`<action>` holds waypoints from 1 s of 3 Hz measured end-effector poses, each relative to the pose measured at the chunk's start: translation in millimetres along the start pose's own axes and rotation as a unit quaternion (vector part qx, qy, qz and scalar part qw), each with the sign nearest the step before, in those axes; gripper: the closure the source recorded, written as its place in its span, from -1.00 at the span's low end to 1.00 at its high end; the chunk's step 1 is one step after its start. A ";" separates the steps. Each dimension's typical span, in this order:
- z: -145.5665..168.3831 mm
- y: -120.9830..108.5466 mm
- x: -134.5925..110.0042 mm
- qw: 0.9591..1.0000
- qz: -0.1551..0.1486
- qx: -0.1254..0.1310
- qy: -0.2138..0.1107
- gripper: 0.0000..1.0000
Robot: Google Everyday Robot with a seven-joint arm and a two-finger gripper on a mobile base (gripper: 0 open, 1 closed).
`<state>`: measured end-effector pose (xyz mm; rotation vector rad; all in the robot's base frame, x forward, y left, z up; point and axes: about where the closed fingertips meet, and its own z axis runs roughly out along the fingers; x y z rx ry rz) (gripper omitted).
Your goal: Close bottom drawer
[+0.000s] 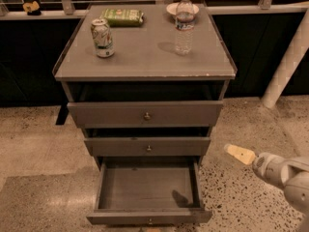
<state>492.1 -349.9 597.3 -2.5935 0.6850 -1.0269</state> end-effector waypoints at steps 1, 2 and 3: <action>67.4 -30.2 13.7 0.999 -0.008 0.031 0.002 -1.00; 95.7 -11.2 -7.6 1.000 0.007 0.011 -0.019 -1.00; 95.7 -11.2 -7.6 1.000 0.007 0.011 -0.019 -1.00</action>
Offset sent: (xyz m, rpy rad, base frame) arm 0.0557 0.0206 -0.0202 0.0179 -0.0351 0.0502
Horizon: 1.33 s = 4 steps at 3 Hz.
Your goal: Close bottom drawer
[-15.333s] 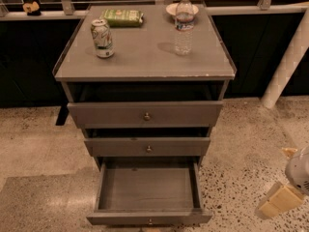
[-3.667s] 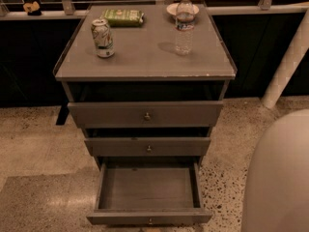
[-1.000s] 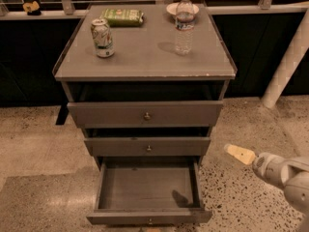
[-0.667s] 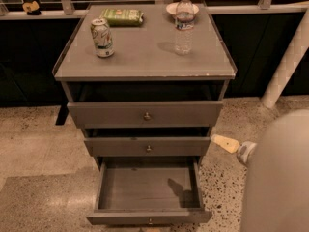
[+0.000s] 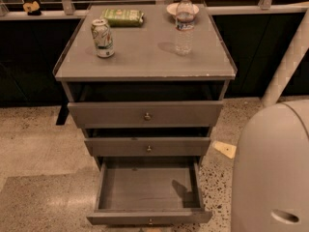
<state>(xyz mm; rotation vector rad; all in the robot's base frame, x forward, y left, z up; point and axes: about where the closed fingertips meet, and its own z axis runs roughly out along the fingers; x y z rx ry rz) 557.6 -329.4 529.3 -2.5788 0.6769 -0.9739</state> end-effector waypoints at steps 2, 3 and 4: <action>31.5 -3.8 -23.8 0.993 0.120 0.021 0.008 -1.00; 71.1 -4.3 -48.2 0.978 0.207 0.024 0.008 -1.00; 140.2 11.7 -97.4 0.957 0.289 0.029 -0.013 -1.00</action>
Offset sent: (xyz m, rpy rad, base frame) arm 0.0108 0.0313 -0.0689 0.3968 -0.0200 -0.3982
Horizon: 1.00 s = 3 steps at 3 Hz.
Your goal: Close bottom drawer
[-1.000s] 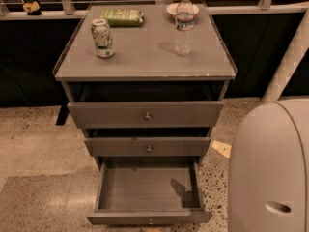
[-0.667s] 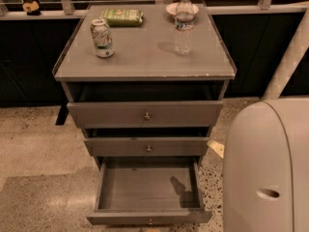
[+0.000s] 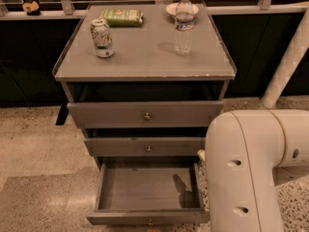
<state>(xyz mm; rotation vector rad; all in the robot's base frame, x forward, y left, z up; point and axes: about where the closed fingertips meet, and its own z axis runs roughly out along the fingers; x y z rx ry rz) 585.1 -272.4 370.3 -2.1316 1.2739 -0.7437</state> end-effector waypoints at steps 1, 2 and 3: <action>-0.4 -0.3 -0.1 1.000 0.000 0.000 0.000 -1.00; -1.6 12.9 -12.6 1.000 -0.001 -0.004 -0.006 -1.00; 4.2 54.9 -39.4 0.999 0.037 -0.012 -0.032 -1.00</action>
Offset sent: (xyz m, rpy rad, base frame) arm -0.0339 0.0102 -0.0234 0.0014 0.0259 0.0149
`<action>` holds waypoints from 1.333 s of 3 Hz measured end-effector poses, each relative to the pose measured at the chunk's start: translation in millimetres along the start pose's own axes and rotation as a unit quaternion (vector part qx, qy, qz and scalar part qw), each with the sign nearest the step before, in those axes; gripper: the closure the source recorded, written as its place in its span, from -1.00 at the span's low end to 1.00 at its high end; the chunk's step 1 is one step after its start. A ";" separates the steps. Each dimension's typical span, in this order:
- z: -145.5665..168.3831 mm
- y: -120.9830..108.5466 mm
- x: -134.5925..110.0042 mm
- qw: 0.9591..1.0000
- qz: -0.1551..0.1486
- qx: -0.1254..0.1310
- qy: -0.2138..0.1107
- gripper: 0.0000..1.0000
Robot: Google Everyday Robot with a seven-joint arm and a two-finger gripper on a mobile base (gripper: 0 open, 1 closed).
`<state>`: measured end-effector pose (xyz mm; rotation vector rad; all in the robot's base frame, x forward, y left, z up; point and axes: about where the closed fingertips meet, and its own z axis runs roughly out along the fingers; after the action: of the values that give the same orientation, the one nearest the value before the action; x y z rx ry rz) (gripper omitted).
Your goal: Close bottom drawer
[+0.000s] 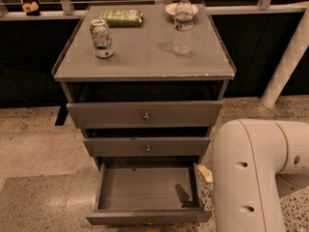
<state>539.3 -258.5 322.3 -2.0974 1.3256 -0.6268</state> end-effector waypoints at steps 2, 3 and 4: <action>42.0 87.6 -44.9 0.995 0.084 -0.031 -0.048 -1.00; 43.1 120.3 -58.8 0.990 0.114 -0.067 -0.052 -1.00; 23.3 152.7 -76.8 0.982 0.143 -0.113 -0.041 -1.00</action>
Offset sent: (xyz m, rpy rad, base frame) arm -0.0721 0.0272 -0.1462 0.2125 0.2044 -0.1091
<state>425.6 -235.6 194.6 -2.0228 1.6761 -0.2768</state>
